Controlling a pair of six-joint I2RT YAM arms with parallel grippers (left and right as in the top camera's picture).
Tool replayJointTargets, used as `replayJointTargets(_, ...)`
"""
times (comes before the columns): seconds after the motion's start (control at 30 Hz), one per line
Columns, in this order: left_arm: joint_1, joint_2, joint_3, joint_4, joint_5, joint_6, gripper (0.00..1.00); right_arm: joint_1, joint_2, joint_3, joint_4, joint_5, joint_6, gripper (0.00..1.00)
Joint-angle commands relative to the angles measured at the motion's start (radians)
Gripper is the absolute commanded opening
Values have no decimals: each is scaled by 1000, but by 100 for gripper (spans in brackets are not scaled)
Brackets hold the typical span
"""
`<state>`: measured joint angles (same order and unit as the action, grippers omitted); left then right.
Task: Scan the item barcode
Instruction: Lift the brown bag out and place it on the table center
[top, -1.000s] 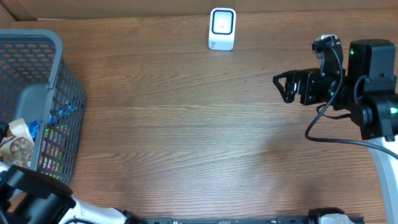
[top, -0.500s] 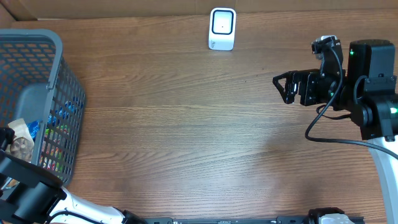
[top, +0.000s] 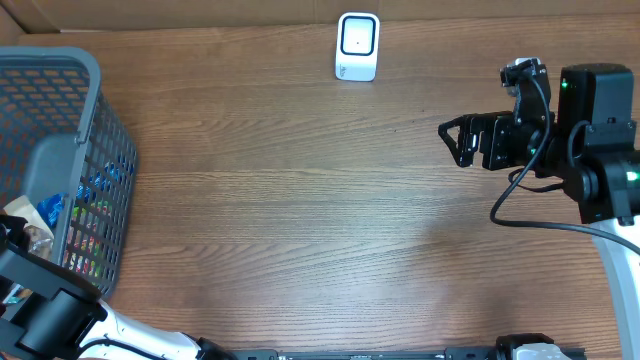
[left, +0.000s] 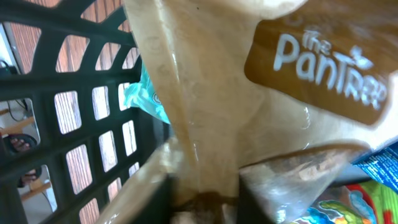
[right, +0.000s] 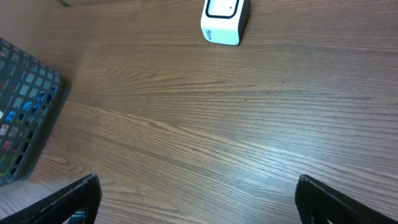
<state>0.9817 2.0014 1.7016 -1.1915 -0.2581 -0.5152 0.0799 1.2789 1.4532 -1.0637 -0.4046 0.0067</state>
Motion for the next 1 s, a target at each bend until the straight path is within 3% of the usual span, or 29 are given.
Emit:
replayJointTargets(0.0,-9,5,-8,-2,6,0,4,-3,10,25,3,-8,-4,100)
replayJointTargets(0.43,-96,-117,252,-32,253,182,4,-3,14,25,14,-9,-4,100)
replayJointTargets(0.77,-221,-347,395,-60,279,255,4,-3,14,25,14,-9,-4,100)
replayJointTargets(0.97,-321,-487,395,-52,539,411,4,-3,14,25,14,-9,-4,100)
